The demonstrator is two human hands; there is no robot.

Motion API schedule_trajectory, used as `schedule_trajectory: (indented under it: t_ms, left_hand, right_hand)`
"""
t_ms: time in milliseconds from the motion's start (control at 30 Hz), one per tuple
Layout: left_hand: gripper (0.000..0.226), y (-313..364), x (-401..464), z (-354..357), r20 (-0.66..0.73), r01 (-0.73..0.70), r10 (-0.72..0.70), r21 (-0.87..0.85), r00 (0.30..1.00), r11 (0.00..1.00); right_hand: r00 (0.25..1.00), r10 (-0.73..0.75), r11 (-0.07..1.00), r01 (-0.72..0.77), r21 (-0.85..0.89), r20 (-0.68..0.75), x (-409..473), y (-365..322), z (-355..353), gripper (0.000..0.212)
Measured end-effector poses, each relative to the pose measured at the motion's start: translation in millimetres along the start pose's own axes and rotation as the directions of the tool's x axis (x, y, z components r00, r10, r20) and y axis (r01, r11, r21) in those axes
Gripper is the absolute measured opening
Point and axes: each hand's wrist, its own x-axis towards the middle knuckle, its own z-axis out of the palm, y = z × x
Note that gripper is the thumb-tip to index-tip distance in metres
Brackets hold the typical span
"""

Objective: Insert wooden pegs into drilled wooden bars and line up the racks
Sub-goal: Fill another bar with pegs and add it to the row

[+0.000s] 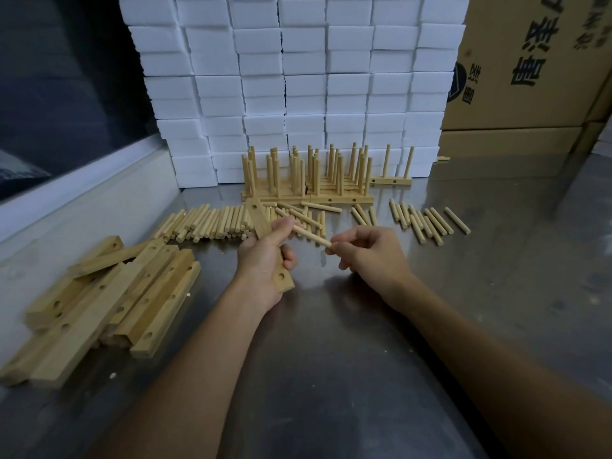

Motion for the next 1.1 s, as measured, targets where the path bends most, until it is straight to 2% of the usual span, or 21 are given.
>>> schedule_trajectory:
  t_ms: [167, 267, 433, 533, 600, 700, 800, 900, 967, 1000, 1100]
  left_hand:
    - [0.027, 0, 1, -2, -0.019, -0.003, 0.002, -0.057, 1.0, 0.998]
    - [0.027, 0, 1, -1, -0.041, -0.01, 0.006, -0.091, 0.999, 0.996]
    - [0.027, -2, -3, 4, -0.089, -0.045, 0.042, -0.027, 0.995, 0.999]
    - [0.016, -4, -5, 6, -0.082, -0.06, 0.063, 0.03, 0.995, 0.998]
    - [0.01, -4, -5, 7, -0.092, -0.072, 0.075, 0.033, 0.993, 0.997]
    - [0.01, -5, -6, 9, -0.135, -0.083, 0.084, 0.015, 0.987, 0.996]
    - [0.012, -8, -6, 11, -0.151, -0.117, 0.13, 0.094, 0.98, 0.989]
    - [0.012, -13, -9, 14, -0.119, -0.148, 0.178, 0.224, 0.977, 0.963]
    - [0.013, -15, -10, 15, -0.096, -0.167, 0.201, 0.284, 0.975, 0.944]
    - [0.013, -15, -11, 15, -0.077, -0.176, 0.21, 0.315, 0.975, 0.932]
    - [0.015, -14, -12, 15, -0.04, -0.178, 0.204, 0.345, 0.978, 0.922]
  right_hand:
    - [1.0, -0.024, 0.999, 0.024, 0.028, 0.0, 0, 0, -2, 0.006]
    - [1.0, 0.003, 0.989, -0.003, 0.148, -0.005, 0, 0, -7, 0.007]
    - [1.0, 0.003, 0.972, 0.002, 0.234, -0.023, 1, 1, -8, 0.012]
    - [0.999, 0.041, 0.891, -0.028, 0.453, -0.018, 1, -2, -10, 0.015]
    - [0.998, 0.051, 0.813, -0.059, 0.579, 0.03, 2, -5, -9, 0.027]
    - [0.994, 0.032, 0.726, -0.094, 0.682, 0.102, 2, -6, -1, 0.029]
    - [0.993, 0.019, 0.687, -0.1, 0.72, 0.119, 0, -9, 5, 0.029]
    - [0.995, -0.028, 0.779, -0.041, 0.626, 0.1, 0, -12, 4, 0.036]
    - [0.996, -0.048, 0.849, -0.002, 0.528, 0.081, -1, -12, 5, 0.024]
    - [0.997, -0.049, 0.851, 0.008, 0.525, 0.066, -2, -12, 6, 0.02]
    - [0.998, 0.013, 0.709, -0.05, 0.703, 0.058, -1, -13, 8, 0.021]
